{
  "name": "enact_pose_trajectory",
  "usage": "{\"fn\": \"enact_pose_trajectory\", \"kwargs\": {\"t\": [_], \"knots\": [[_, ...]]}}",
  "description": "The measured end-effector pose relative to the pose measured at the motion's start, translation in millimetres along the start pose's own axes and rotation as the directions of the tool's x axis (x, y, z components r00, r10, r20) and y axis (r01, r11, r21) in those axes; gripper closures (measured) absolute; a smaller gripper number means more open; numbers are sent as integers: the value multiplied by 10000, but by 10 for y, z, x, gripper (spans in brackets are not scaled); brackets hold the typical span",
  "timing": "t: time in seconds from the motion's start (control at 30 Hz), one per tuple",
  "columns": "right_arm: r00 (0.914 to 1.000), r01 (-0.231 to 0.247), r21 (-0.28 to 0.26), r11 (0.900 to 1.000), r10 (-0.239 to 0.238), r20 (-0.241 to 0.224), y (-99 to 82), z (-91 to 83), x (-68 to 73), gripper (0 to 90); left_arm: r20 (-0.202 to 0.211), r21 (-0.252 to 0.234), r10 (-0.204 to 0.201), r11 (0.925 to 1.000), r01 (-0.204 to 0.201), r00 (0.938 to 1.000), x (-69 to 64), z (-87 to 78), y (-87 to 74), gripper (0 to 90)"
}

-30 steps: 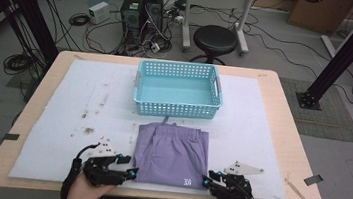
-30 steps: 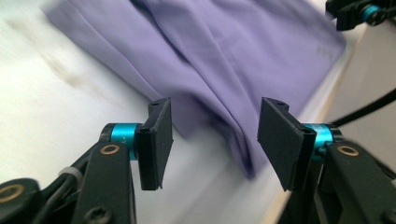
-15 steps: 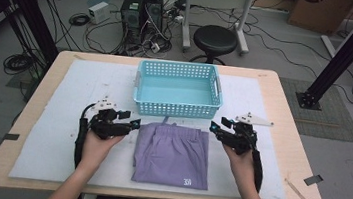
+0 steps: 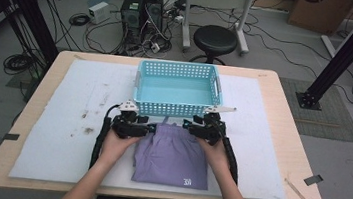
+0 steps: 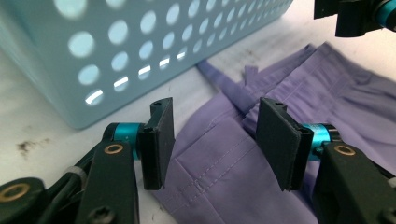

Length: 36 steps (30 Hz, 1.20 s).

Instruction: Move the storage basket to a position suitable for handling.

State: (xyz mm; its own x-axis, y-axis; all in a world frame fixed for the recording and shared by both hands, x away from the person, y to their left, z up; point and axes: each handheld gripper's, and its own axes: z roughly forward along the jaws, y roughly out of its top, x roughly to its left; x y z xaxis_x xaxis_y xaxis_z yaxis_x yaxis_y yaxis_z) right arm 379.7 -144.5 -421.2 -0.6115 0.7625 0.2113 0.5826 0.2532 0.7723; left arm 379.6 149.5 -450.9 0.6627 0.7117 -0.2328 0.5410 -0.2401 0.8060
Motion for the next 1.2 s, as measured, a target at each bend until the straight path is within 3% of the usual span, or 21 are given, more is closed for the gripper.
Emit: {"fn": "enact_pose_trajectory", "kwargs": {"t": [0.1,0.27,0.4,0.53,0.6,0.73,0.77,0.9,1.03,1.2], "knots": [[9995,-4,592,9982,-15,330,-11,62,14,486,-268,355,34,9994,-25,9996,-2,13,4,484],[9900,-1091,644,9919,1026,963,-172,-91,-152,384,-403,514,-43,9987,64,9992,11,-6,-14,449],[9800,-1951,911,9765,1903,586,-297,-152,-304,313,-259,661,282,9975,-265,9993,-15,5,-12,524],[9760,-2119,707,9747,2074,670,-322,-180,-340,315,-273,720,339,9969,-318,9991,-29,11,-14,604],[9740,-2251,959,9696,2211,505,-336,-142,-338,330,85,741,112,9972,-118,9999,-14,9,-20,664],[9871,-1536,1066,9824,1477,618,-356,-111,-246,684,58,916,546,9943,-549,9985,-72,26,-23,826],[9885,-1509,1168,9816,1490,249,-360,-100,-238,743,12,953,587,9937,-585,9983,-95,27,-24,855],[9918,-1280,1126,9854,1264,208,-383,-125,-197,816,289,954,680,9929,-704,9973,-157,-6,-62,868],[9955,-937,1228,9880,945,-4,-419,-195,-180,827,689,1034,1023,9886,-1091,9924,-207,-65,-113,869],[9993,-363,1311,9907,359,49,-445,-260,-124,828,772,954,1184,9875,-1255,9900,-233,-114,-150,869]]}}
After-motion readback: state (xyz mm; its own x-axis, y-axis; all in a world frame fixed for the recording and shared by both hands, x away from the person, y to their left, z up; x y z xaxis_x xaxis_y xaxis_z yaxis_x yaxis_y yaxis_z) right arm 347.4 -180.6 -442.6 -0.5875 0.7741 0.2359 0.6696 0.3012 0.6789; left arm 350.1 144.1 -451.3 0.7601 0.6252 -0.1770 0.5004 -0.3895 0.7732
